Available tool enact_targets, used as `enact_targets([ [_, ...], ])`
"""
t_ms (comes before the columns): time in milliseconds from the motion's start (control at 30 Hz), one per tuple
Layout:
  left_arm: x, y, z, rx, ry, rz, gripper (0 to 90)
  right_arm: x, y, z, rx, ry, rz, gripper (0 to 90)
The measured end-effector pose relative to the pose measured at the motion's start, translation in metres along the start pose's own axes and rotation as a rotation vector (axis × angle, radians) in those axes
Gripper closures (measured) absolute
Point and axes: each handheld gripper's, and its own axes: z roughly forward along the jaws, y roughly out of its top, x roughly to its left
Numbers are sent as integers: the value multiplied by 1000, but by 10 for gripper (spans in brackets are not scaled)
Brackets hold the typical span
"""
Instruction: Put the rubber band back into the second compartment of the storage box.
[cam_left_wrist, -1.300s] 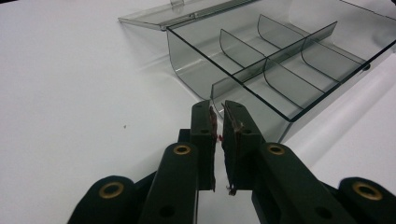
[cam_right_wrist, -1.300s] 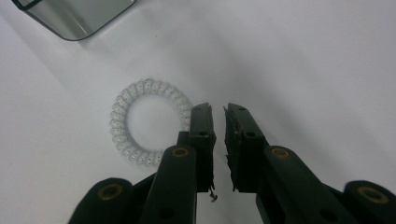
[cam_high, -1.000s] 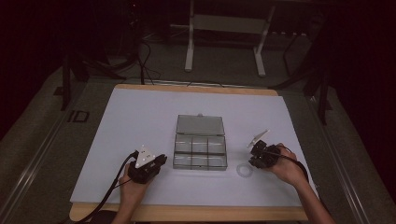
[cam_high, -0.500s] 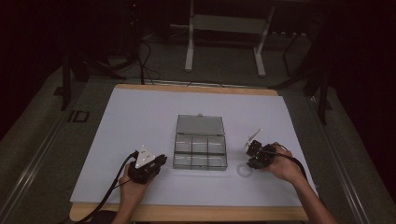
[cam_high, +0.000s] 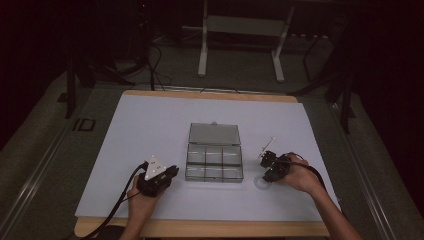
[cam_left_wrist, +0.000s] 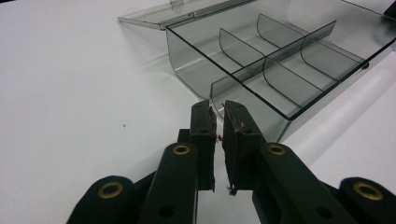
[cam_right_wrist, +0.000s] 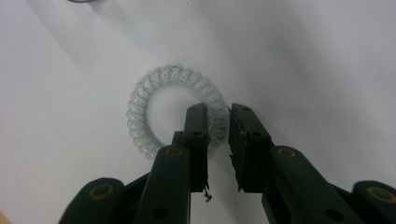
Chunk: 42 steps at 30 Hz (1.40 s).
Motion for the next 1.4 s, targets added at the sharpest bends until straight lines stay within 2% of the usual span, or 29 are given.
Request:
enact_targets([
  [200,0,0,0,1,0,1,829,-2,2,4,36,14,1,808],
  [433,0,0,0,2,2,0,830,-2,7,3,65,5,-25,827],
  [1033,0,0,1,4,9,5,823,-5,11,-11,39,0,-25,826],
  [1400,1,-1,1,-4,14,1,797,-3,17,-22,32,-3,-46,825],
])
